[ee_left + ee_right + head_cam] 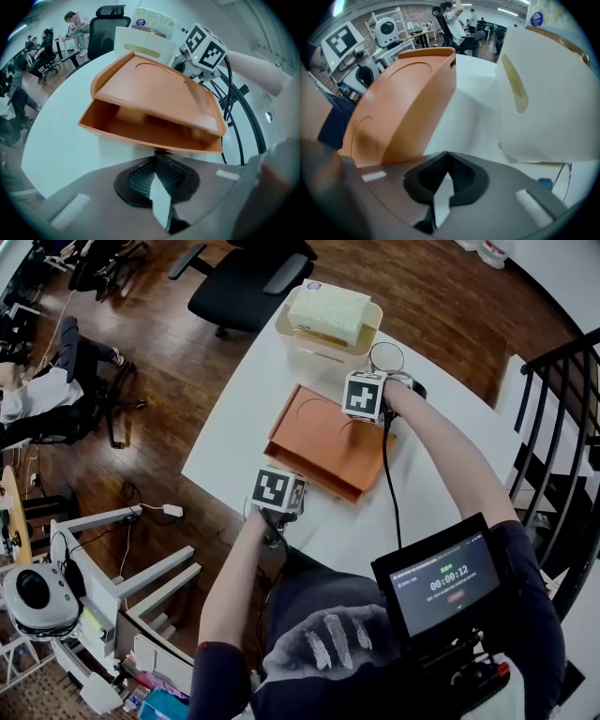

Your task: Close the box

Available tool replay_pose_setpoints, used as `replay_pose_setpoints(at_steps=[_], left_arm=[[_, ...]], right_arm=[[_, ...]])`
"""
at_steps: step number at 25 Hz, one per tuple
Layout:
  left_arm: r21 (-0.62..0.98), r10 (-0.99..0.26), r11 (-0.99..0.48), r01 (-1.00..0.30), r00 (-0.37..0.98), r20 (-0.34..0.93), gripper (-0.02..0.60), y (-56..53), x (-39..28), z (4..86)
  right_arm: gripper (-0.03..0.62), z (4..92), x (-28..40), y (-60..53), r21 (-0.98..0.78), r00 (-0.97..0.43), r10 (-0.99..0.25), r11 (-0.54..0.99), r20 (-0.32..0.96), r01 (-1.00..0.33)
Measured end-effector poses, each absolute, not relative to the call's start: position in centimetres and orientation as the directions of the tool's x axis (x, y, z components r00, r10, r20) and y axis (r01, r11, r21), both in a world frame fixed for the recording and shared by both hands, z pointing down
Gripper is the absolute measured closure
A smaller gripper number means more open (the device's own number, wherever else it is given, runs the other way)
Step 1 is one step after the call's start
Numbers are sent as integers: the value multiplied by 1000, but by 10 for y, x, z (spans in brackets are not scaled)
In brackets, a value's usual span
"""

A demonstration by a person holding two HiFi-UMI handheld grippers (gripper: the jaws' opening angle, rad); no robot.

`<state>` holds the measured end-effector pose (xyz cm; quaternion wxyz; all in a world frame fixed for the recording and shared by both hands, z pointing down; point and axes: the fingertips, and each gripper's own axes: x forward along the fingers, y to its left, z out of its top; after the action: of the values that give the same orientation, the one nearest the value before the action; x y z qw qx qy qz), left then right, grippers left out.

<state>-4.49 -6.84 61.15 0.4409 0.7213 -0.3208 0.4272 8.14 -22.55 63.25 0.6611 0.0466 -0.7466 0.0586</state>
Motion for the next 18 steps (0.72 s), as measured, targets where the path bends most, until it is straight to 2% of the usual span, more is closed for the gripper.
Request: replay_pose_setpoints(at_steps=[18], left_arm=[[367,-104,-422,-829,446,889,568,-81,-33,607]], right_arm=[[588,633,79,-223,-34,-133,16,990,991,-135]])
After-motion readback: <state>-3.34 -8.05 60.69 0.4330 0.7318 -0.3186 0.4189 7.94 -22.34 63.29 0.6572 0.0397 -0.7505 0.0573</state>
